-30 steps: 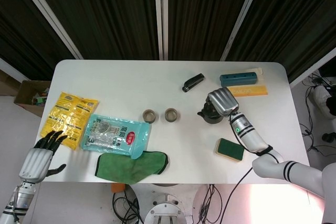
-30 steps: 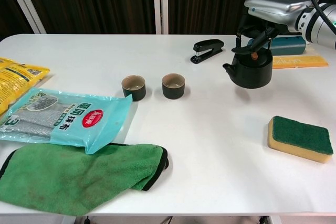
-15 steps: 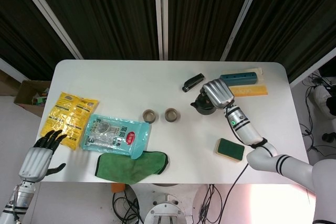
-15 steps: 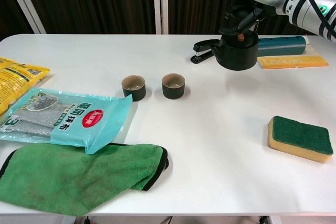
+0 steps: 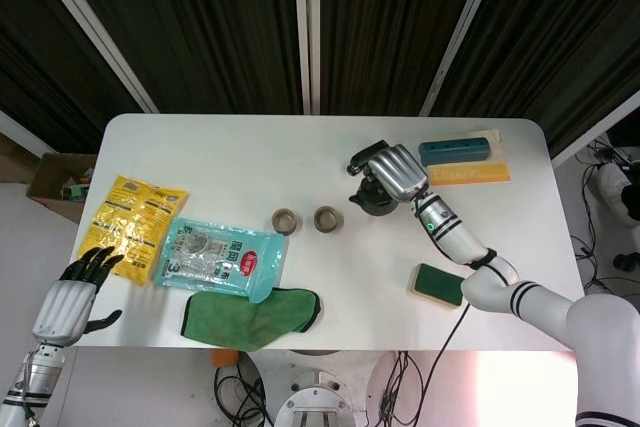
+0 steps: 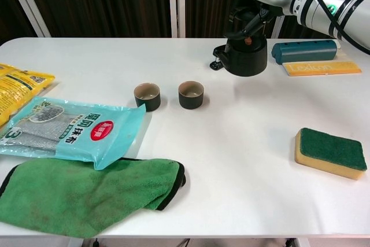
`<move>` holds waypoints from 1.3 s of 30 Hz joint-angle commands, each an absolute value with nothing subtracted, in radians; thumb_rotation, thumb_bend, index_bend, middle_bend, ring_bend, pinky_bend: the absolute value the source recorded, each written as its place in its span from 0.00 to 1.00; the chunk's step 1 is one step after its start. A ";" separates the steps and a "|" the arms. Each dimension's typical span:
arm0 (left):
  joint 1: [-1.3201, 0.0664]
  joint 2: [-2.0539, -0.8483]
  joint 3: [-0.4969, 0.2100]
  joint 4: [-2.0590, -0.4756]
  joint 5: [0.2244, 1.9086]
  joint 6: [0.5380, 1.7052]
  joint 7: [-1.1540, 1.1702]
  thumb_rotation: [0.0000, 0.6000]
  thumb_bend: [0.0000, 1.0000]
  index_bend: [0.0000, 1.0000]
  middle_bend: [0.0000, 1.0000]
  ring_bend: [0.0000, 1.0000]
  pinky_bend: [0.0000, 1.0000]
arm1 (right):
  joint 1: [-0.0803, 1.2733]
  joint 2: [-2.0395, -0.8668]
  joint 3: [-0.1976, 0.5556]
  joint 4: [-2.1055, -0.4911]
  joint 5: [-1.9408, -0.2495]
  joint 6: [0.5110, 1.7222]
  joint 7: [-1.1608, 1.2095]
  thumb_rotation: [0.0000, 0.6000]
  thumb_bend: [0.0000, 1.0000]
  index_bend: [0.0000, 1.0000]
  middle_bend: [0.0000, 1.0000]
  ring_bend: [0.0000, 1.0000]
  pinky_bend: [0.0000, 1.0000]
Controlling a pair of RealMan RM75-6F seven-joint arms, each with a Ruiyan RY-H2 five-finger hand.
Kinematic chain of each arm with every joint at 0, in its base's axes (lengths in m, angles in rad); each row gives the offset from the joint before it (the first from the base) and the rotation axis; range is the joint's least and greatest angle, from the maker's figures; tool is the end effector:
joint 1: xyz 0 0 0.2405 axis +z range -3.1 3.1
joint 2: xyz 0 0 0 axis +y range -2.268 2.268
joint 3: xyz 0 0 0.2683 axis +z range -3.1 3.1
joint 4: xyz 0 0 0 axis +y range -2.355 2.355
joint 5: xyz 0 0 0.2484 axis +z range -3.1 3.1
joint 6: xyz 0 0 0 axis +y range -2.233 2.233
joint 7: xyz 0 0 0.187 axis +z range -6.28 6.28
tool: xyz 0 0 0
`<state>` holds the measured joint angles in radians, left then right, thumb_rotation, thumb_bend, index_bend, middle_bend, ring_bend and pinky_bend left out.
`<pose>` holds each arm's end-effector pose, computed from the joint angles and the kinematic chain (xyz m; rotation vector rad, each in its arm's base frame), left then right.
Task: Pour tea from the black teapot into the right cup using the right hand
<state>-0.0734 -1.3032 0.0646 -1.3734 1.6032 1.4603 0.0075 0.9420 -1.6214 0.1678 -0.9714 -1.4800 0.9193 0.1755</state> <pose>-0.3637 0.1955 0.0573 -1.5707 -0.9185 -0.8158 -0.1188 -0.4943 -0.0459 1.9781 -0.6882 1.1077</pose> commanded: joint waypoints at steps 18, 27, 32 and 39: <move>-0.067 -1.302 0.061 -1.366 1.590 1.464 0.002 1.00 0.13 0.17 0.09 0.07 0.23 | 1.031 -1.754 0.087 -0.724 -1.618 0.964 0.394 0.76 0.18 1.00 1.00 1.00 0.91; -0.065 -1.307 0.061 -1.351 1.586 1.462 -0.015 1.00 0.13 0.17 0.09 0.07 0.23 | 1.057 -1.772 0.078 -0.692 -1.624 0.951 0.383 0.76 0.18 1.00 1.00 1.00 0.92; -0.062 -1.308 0.061 -1.339 1.586 1.465 -0.030 1.00 0.13 0.17 0.09 0.07 0.23 | 1.069 -1.776 0.075 -0.682 -1.623 0.943 0.366 0.77 0.18 1.00 1.00 1.00 0.92; -0.058 -1.309 0.061 -1.323 1.585 1.470 -0.050 1.00 0.13 0.17 0.09 0.07 0.23 | 1.084 -1.785 0.069 -0.671 -1.623 0.929 0.334 0.77 0.18 1.00 1.00 1.00 0.92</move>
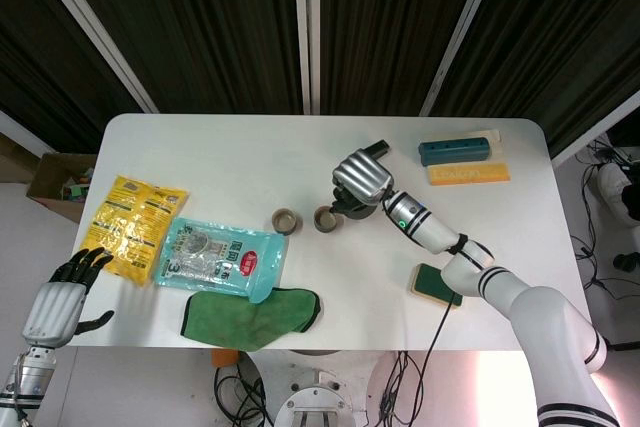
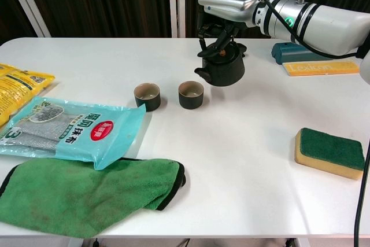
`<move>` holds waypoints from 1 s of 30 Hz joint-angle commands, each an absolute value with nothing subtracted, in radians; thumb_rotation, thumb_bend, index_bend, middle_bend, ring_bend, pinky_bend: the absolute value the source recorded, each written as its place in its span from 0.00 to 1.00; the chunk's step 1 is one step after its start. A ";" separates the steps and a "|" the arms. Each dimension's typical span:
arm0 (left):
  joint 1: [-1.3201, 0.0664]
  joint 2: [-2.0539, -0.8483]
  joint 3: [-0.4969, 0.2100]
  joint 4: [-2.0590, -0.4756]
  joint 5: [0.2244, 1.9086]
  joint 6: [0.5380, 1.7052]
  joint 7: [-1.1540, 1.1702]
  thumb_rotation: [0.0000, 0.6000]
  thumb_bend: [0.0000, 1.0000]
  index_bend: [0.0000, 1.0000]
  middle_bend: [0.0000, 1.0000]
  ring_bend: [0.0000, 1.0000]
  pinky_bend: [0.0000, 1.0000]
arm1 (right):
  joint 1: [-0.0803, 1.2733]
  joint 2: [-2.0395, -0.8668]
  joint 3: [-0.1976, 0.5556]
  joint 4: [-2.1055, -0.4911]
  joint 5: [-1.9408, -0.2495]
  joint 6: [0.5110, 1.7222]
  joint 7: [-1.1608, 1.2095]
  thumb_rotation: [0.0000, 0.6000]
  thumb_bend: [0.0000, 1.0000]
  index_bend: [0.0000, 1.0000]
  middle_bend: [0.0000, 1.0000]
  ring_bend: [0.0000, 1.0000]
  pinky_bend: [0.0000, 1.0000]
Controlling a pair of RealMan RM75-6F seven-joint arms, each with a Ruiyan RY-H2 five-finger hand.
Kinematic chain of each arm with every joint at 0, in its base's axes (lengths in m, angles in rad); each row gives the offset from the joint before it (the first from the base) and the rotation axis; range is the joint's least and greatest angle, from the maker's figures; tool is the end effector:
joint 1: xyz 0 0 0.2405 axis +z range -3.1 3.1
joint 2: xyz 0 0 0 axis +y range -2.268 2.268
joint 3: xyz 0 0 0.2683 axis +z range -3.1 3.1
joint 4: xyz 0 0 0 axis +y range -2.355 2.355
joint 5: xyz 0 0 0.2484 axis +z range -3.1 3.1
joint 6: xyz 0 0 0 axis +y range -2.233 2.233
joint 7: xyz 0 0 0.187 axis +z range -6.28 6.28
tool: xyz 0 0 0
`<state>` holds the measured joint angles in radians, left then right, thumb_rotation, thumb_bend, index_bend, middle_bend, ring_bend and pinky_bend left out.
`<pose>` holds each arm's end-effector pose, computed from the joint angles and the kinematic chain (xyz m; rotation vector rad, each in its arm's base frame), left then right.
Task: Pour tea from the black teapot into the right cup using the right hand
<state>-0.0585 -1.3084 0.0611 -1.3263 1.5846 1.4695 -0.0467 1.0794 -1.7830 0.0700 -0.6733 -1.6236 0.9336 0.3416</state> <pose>-0.3789 0.1923 0.0646 -1.5305 -0.9388 -0.8108 -0.0831 -0.5068 -0.0887 2.1549 -0.5038 1.0955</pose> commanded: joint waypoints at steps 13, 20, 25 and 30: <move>-0.058 -1.314 0.060 -1.307 1.588 1.472 -0.076 1.00 0.13 0.17 0.09 0.07 0.23 | 1.097 -1.785 0.063 -0.672 -1.611 0.899 0.301 0.78 0.20 1.00 1.00 1.00 0.92; -0.057 -1.317 0.060 -1.297 1.586 1.472 -0.085 1.00 0.13 0.17 0.09 0.07 0.23 | 1.112 -1.784 0.066 -0.683 -1.607 0.886 0.277 0.78 0.22 1.00 1.00 1.00 0.92; -0.055 -1.320 0.060 -1.287 1.587 1.475 -0.095 1.00 0.13 0.17 0.09 0.07 0.23 | 1.121 -1.781 0.061 -0.698 -1.611 0.877 0.244 0.78 0.22 1.00 1.00 1.00 0.92; -0.052 -1.322 0.060 -1.277 1.587 1.479 -0.106 1.00 0.13 0.17 0.09 0.07 0.23 | 1.127 -1.777 0.064 -0.716 -1.607 0.871 0.215 0.78 0.22 1.00 1.00 1.00 0.92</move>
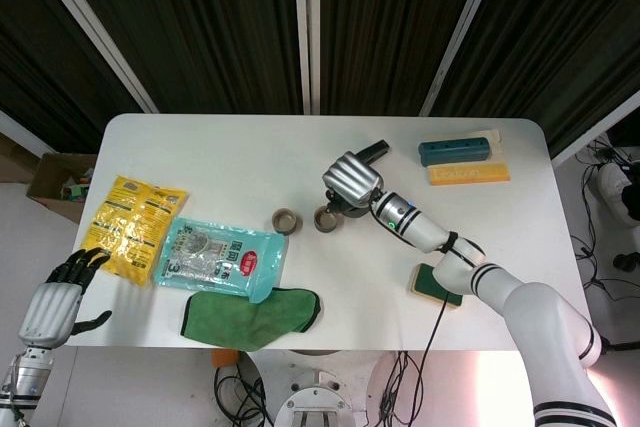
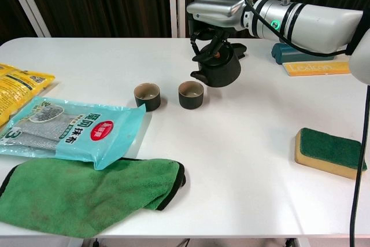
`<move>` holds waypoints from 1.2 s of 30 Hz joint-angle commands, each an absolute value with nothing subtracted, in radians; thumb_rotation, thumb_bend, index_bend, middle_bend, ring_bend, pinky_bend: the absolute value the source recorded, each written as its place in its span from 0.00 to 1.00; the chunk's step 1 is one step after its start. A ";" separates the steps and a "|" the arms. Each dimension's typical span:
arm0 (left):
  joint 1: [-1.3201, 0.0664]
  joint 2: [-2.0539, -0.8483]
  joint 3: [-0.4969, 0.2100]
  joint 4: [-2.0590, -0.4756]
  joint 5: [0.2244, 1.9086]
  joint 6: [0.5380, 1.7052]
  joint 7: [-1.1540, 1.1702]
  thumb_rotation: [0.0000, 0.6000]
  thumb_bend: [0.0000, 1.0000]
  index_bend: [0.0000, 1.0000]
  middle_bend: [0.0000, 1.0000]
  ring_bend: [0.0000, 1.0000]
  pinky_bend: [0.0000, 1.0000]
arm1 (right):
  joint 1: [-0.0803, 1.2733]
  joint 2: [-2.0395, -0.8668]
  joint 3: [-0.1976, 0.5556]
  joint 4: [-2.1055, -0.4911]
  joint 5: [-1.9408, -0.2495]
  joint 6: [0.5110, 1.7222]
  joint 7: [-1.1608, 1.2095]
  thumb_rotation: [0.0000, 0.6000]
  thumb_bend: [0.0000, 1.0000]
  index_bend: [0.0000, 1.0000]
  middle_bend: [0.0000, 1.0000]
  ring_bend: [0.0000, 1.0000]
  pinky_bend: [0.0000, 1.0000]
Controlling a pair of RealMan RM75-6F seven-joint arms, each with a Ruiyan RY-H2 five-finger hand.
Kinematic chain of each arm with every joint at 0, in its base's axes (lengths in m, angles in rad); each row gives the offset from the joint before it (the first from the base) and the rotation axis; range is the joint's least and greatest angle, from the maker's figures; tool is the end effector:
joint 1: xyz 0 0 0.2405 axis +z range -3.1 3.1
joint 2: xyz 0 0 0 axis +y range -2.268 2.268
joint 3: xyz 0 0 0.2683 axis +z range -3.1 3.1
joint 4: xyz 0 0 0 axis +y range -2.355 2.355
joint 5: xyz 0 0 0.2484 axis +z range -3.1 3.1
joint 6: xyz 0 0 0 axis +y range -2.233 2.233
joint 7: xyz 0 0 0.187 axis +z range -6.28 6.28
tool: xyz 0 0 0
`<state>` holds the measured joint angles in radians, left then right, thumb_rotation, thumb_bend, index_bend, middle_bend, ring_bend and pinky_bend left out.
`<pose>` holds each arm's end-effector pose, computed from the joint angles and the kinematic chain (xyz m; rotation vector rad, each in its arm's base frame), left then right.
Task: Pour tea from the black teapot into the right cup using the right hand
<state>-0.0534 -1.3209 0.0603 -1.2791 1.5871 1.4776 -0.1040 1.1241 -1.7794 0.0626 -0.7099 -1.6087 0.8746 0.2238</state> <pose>-0.3874 0.1914 0.0671 -1.5151 -0.9546 -0.8292 -0.0661 -0.5047 -0.1018 2.2105 -0.3898 1.0050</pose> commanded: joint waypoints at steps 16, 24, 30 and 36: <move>-0.050 -1.330 0.060 -1.252 1.589 1.483 -0.133 1.00 0.13 0.17 0.09 0.07 0.23 | 1.146 -1.754 0.067 -0.774 -1.596 0.834 0.117 0.79 0.22 1.00 1.00 1.00 0.92; -0.048 -1.332 0.061 -1.243 1.590 1.485 -0.143 1.00 0.13 0.17 0.09 0.07 0.23 | 1.153 -1.749 0.070 -0.794 -1.588 0.816 0.081 0.79 0.22 1.00 1.00 1.00 0.92; -0.048 -1.333 0.062 -1.240 1.590 1.485 -0.147 1.00 0.13 0.17 0.09 0.07 0.23 | 1.154 -1.744 0.073 -0.807 -1.583 0.813 0.065 0.79 0.22 1.00 1.00 1.00 0.92; -0.049 -1.335 0.061 -1.240 1.591 1.483 -0.146 1.00 0.13 0.17 0.09 0.07 0.23 | 1.154 -1.734 0.074 -0.819 -1.578 0.808 0.055 0.80 0.22 1.00 1.00 1.00 0.92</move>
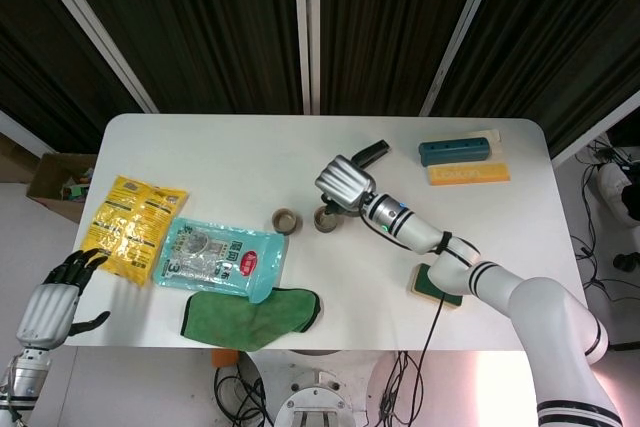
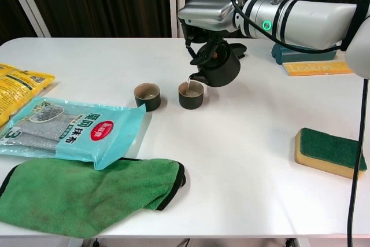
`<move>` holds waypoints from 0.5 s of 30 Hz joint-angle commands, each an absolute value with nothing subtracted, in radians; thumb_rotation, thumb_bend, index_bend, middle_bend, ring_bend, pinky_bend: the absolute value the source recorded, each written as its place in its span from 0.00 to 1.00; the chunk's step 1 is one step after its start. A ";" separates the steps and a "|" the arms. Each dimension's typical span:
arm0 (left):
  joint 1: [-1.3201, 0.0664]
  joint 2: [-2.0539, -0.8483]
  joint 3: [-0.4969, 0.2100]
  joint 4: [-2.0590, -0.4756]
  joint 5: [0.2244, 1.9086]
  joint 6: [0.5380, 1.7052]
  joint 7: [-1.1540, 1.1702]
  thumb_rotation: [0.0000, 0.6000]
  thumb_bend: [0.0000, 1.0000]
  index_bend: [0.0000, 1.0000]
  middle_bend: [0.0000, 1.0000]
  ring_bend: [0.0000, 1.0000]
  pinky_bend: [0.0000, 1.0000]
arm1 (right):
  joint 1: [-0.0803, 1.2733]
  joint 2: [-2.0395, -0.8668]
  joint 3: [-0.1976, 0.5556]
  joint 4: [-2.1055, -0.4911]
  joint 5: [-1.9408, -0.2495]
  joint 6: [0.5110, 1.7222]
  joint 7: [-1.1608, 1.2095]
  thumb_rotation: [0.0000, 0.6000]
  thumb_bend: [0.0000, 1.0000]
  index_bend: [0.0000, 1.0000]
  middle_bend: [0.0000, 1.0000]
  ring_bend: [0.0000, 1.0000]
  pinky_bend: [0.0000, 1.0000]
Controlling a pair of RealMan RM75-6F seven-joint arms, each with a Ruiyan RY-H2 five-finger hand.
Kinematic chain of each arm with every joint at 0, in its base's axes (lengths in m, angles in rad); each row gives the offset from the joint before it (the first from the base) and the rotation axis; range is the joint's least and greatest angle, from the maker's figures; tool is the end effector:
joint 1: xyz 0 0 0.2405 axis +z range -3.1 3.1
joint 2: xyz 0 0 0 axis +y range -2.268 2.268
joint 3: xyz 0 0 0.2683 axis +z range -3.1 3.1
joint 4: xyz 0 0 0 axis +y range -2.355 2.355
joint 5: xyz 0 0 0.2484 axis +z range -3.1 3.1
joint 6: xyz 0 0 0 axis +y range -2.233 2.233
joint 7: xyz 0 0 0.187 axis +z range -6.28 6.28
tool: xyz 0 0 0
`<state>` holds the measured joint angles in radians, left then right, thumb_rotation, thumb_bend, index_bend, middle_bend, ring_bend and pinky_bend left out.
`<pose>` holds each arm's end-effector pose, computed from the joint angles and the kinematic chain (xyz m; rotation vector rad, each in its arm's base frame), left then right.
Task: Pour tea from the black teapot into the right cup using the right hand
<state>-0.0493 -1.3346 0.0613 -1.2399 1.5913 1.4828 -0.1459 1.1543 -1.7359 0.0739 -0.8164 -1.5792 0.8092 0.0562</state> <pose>-0.3936 0.1901 0.0672 -1.5077 -0.9670 -0.8423 -0.0502 -0.4975 -0.1074 2.2554 -0.2677 0.9123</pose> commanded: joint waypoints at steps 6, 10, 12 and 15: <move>-0.050 -1.333 0.061 -1.244 1.593 1.483 -0.143 1.00 0.13 0.17 0.09 0.07 0.23 | 1.156 -1.730 0.070 -0.823 -1.581 0.804 0.040 0.80 0.22 1.00 1.00 1.00 0.93; -0.050 -1.333 0.061 -1.246 1.592 1.484 -0.143 1.00 0.13 0.17 0.09 0.07 0.23 | 1.157 -1.727 0.069 -0.829 -1.580 0.800 0.030 0.80 0.22 1.00 1.00 1.00 0.93; -0.050 -1.332 0.061 -1.246 1.593 1.484 -0.143 1.00 0.13 0.17 0.09 0.07 0.23 | 1.157 -1.726 0.069 -0.831 -1.579 0.798 0.025 0.81 0.22 1.00 1.00 1.00 0.93; -0.050 -1.333 0.061 -1.245 1.593 1.484 -0.144 1.00 0.13 0.17 0.09 0.07 0.23 | 1.158 -1.723 0.071 -0.837 -1.576 0.795 0.018 0.81 0.22 1.00 1.00 1.00 0.93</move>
<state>-0.0497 -1.3328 0.0611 -1.2445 1.5930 1.4844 -0.1437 1.1575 -1.7235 0.0705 -0.8360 -1.5767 0.7958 0.0185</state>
